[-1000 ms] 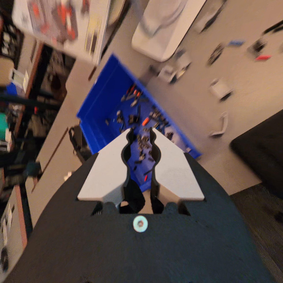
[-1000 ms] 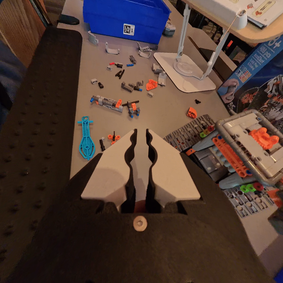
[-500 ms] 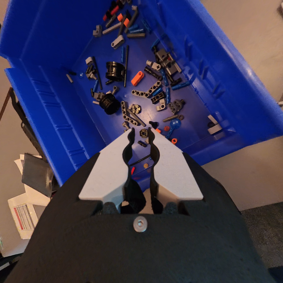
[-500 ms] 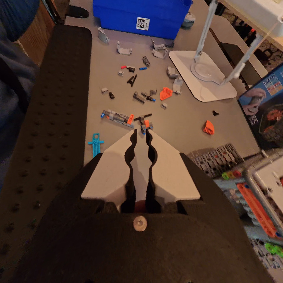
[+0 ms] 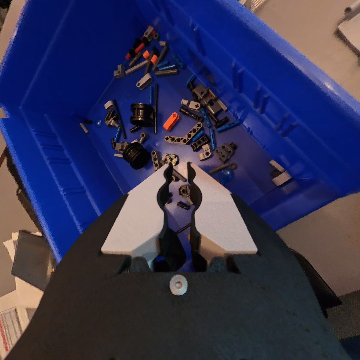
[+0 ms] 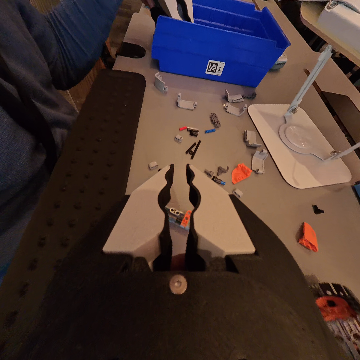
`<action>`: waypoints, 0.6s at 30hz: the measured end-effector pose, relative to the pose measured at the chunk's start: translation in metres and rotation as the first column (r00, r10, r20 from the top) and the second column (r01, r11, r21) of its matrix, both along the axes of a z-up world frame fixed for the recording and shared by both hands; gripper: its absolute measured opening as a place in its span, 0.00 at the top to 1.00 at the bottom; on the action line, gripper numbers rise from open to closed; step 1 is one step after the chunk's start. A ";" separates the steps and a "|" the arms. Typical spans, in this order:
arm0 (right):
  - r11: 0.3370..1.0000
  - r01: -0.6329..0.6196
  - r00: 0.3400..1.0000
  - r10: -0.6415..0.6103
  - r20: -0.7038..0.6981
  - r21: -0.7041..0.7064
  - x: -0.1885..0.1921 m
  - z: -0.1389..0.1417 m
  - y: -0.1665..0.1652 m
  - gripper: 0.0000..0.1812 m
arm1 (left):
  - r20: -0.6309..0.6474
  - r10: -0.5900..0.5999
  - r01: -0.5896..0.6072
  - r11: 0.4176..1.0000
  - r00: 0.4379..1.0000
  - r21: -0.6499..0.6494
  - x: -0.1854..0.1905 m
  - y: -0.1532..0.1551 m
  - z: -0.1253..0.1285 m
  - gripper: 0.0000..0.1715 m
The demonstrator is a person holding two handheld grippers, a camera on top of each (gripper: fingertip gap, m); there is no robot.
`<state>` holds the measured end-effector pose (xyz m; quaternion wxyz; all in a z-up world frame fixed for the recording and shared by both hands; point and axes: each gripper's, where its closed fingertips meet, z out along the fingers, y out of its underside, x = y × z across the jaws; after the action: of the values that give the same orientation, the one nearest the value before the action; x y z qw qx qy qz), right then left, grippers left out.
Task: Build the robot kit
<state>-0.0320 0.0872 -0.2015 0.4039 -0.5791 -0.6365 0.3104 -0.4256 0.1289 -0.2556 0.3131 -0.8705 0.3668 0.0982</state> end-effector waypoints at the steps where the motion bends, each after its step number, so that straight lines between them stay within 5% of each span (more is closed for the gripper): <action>1: 1.000 -0.007 1.000 0.007 -0.008 -0.004 -0.005 0.000 0.000 0.94 | 0.015 -0.023 0.023 1.000 1.000 -0.020 0.004 0.000 -0.003 0.92; 10: 0.999 -0.033 0.999 0.031 -0.040 -0.041 -0.033 -0.003 0.006 0.95 | 0.072 -0.175 0.181 0.980 0.982 -0.083 0.037 -0.006 -0.010 0.87; 18: 0.998 -0.048 0.998 0.047 -0.032 -0.040 -0.056 -0.005 0.010 0.95 | 0.019 -0.132 0.133 0.981 0.991 -0.140 0.027 -0.005 -0.026 0.97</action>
<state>-0.0879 0.0975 -0.2062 0.3944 -0.5668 -0.6374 0.3418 -0.3987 0.1235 -0.2816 0.2584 -0.8646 0.4284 0.0468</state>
